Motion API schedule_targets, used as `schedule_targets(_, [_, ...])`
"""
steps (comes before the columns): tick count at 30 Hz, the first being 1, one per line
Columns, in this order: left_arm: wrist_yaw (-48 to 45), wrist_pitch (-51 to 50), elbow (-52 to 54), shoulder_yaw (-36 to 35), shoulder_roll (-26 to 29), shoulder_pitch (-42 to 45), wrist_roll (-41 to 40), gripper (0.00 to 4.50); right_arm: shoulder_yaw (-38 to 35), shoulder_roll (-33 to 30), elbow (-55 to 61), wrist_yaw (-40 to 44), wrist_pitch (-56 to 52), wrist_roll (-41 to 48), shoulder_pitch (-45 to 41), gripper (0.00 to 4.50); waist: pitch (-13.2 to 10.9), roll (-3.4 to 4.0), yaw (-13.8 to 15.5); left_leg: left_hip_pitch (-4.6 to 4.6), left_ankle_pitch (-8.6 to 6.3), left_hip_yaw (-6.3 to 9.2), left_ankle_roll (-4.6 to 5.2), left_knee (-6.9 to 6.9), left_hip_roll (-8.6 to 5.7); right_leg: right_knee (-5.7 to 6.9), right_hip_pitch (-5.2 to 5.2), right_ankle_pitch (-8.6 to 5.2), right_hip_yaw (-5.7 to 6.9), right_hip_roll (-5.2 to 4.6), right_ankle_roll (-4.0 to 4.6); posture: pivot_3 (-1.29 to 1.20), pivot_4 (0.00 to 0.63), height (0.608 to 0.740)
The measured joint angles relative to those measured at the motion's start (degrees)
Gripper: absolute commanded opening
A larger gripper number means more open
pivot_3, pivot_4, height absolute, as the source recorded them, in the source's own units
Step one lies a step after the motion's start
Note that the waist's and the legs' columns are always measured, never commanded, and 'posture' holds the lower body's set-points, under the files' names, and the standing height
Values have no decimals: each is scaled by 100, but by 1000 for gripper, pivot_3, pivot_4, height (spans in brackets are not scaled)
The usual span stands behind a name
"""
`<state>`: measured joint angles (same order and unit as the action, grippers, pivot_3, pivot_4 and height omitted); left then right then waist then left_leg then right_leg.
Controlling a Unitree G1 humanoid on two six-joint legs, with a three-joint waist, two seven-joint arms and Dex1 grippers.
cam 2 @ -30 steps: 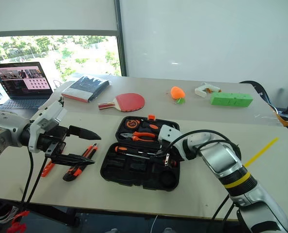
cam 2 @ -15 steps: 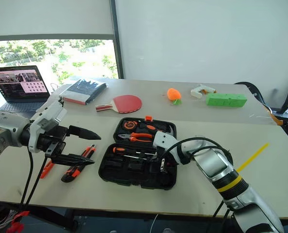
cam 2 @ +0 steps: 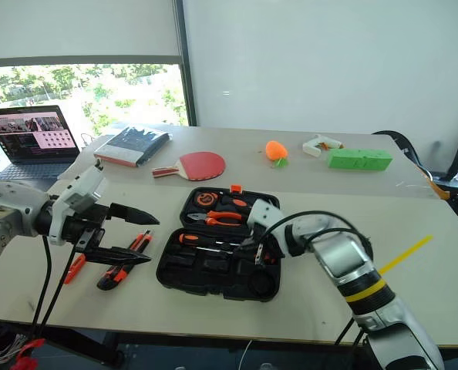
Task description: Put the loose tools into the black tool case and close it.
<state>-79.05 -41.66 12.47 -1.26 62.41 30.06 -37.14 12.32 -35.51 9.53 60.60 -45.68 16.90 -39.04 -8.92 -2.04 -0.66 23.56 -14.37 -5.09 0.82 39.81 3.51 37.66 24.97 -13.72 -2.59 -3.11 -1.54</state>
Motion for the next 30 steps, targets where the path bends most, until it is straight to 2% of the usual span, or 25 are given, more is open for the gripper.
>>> schedule_targets(2, [203, 9, -71, -83, 1, -316, 109, 4500, -692, -388, 578, 179, -471, 672, 1, 1518, 0, 0, 13, 29, 0, 2, 0, -3, 1, -4, 26, 0, 3, -1, -1, 0, 150, 736])
schedule_targets(5, [445, -74, -83, -448, 13, -708, 115, 4500, -1339, -720, 1099, 374, -750, 1304, 77, 2531, -1, -6, 35, 32, -3, 1, 4, -9, 8, -26, 21, -1, 11, 0, 0, 0, 150, 736])
schedule_targets(8, [790, -399, 69, -1504, 162, -1919, 133, 4500, -1979, -1234, 1476, 857, -872, 2101, 489, 3500, -2, -3, -29, 27, -8, -2, 10, -19, 11, -44, 20, -1, 6, -6, 0, 0, 150, 736])
schedule_targets(10, [983, -585, 242, -2278, 144, -2748, 191, 4500, -2212, -1360, 1528, 948, -891, 2449, 446, 4247, -3, -6, -65, 23, -8, -6, 9, -19, 20, -46, 18, 3, 11, -2, 5, 0, 150, 736])
schedule_targets(11, [1037, -675, 297, -2572, 110, -3031, 234, 4500, -2250, -1390, 1584, 975, -891, 2548, 452, 4444, -3, -6, -60, 16, -8, -6, 8, -19, 21, -45, 12, 4, 13, -3, 6, 0, 150, 736])
schedule_targets(13, [1169, -879, 550, -3519, -70, -3932, 373, 4500, -2201, -1369, 1610, 1008, -866, 2736, 458, 4444, -4, -8, -76, 12, -8, -12, 7, -21, 28, -48, 14, 7, 15, -3, 12, 0, 150, 736])
schedule_targets(17, [1343, -1134, 701, -4830, -535, -5156, 664, 4500, -2141, -1309, 1578, 994, -764, 2899, 472, 4444, -4, -7, -42, 1, -6, -17, 3, -20, 26, -47, 9, 6, 17, -8, 14, 0, 150, 736])
schedule_targets(21, [1513, -1126, 653, -5347, -655, -5792, 980, 4500, -1990, -1215, 1519, 950, -678, 2945, 444, 4444, -3, -10, 33, -11, -5, -19, -1, -21, 25, -53, 6, -6, 23, -22, 35, 0, 150, 736])
schedule_targets(24, [1870, -1342, 371, -5376, -616, -5669, 1149, 4500, -1938, -1159, 1465, 849, -665, 2964, 442, 4444, -3, -10, 69, -7, -5, -19, -1, -20, 24, -51, 4, -10, 24, -23, 42, 0, 150, 736])
schedule_targets(26, [2004, -1706, 346, -5234, -376, -5236, 989, 4500, -1924, -1110, 1489, 737, -665, 3042, 421, 4444, 1, -18, 107, -5, -5, -17, -2, -20, 24, -51, 5, -5, 28, -22, 35, 0, 150, 736])
schedule_targets(29, [2301, -2305, 338, -4690, 150, -4362, 755, 4500, -1913, -1069, 1654, 560, -663, 3126, 406, 4444, 2, -19, 132, -4, -5, -20, -3, -21, 23, -52, 3, 6, 25, -24, 15, 0, 150, 736])
schedule_targets(30, [2448, -2533, 257, -4318, 315, -3925, 720, 4500, -1936, -1077, 1720, 495, -662, 3164, 441, 4444, 2, -18, 123, -6, -6, -21, -3, -24, 19, -54, 4, 8, 20, -25, 13, 0, 150, 736])
